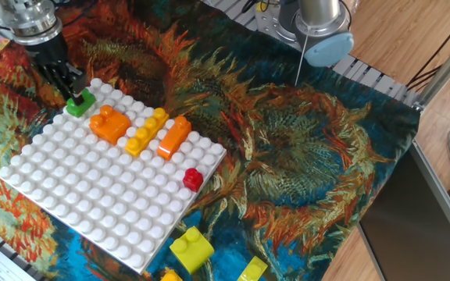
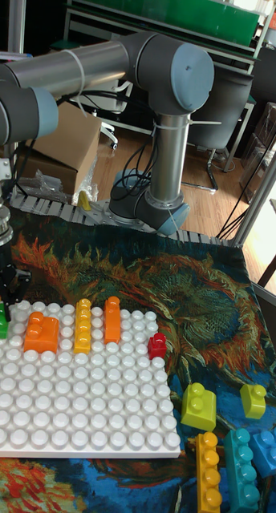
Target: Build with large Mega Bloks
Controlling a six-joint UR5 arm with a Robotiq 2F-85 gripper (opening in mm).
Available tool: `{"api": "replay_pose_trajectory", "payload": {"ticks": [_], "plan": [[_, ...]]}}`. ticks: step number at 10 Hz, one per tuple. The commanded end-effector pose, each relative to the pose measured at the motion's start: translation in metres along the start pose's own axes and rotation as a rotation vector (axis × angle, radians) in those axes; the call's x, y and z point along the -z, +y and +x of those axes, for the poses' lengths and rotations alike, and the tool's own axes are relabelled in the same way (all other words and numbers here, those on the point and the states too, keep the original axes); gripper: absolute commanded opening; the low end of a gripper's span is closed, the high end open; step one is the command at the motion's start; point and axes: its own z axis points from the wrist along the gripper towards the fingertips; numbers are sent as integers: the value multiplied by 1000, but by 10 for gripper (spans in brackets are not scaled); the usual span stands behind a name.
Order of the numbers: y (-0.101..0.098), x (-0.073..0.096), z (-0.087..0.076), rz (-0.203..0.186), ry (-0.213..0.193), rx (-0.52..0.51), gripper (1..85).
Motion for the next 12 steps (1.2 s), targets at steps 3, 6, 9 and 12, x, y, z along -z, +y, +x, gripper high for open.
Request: {"api": "replay_pose_trajectory", "payload": {"ticks": [3, 6, 9, 12], "plan": [[0, -4, 2, -10, -10, -8, 13], [4, -3, -1, -14, -13, -3, 13], [5, 0, -1, -15, -18, 6, 13], [6, 1, -4, -19, -18, 8, 13]]}}
